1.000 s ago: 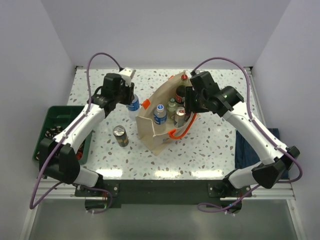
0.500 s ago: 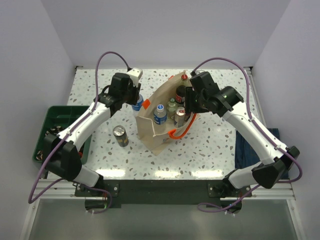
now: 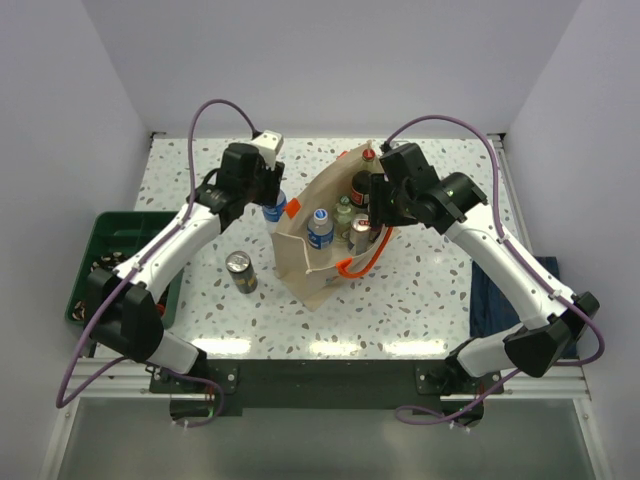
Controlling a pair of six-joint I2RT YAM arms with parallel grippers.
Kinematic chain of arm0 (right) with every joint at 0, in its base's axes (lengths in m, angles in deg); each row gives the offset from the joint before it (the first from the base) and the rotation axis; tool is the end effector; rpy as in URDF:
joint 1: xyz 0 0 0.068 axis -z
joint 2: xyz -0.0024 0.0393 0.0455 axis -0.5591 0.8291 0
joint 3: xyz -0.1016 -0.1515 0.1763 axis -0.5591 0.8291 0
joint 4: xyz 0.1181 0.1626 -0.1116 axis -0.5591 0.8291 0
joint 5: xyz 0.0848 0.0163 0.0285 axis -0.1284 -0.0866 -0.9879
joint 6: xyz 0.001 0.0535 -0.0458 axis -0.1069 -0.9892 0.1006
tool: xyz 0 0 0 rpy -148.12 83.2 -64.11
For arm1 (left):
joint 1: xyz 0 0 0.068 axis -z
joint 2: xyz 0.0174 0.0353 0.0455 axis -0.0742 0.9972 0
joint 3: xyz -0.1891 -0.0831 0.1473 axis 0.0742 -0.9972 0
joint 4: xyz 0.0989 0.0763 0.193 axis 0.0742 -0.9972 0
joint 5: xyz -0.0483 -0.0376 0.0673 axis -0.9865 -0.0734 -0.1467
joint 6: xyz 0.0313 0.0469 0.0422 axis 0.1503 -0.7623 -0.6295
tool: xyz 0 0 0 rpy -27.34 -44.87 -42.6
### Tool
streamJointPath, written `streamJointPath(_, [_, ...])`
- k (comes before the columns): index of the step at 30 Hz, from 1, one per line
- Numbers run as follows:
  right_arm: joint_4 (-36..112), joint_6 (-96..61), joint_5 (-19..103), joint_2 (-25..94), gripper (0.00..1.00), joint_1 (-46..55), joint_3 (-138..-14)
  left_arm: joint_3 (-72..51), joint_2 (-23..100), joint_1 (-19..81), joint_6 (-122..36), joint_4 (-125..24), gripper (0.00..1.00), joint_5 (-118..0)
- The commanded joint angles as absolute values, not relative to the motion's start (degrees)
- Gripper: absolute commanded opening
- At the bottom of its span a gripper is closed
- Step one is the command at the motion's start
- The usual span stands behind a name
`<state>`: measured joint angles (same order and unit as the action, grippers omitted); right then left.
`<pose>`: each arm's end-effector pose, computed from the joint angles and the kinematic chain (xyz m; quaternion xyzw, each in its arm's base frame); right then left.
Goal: Place the beverage into the canvas bag
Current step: Adjust the drink at the center of the board, then pick up the drink from the center of the board.
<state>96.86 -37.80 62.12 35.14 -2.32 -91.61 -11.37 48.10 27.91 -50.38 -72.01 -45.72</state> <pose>0.2215 0.1471 0.3519 -0.0343 0.9320 0.0948 0.3480 0.3032 -0.1277 0.2934 0.1307 0.8687 -0.0784 0.4713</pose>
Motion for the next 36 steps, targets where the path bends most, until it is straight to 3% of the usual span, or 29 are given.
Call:
streamJointPath(1, [95.91, -37.74, 61.98, 34.37, 0.52, -2.31, -92.25, -8.41, 47.79, 27.72, -50.04, -68.51, 0.54, -45.37])
streamJointPath(11, [96.26, -37.91, 62.5, 34.28, 0.52, -2.22, -92.34, -9.72, 49.64, 28.25, -49.69, -68.78, 0.53, -46.61])
streamJointPath(19, [96.09, -38.18, 62.33, 34.55, 0.52, -2.31, -92.34, -9.99, 49.82, 28.51, -49.6, -69.22, 0.41, -46.87])
streamJointPath(32, [95.73, -38.0, 62.07, 35.07, 0.52, -2.22, -92.52, -11.48, 49.55, 28.95, -49.16, -71.24, 0.45, -47.05])
streamJointPath(35, [95.73, -38.0, 62.15, 34.99, 0.52, -2.22, -92.52, -10.78, 49.99, 29.04, -49.25, -71.59, 0.28, -46.96])
streamJointPath(36, [95.73, -38.0, 62.15, 34.99, 0.52, -2.22, -92.52, -10.61, 49.99, 29.04, -49.25, -71.68, 0.14, -46.79])
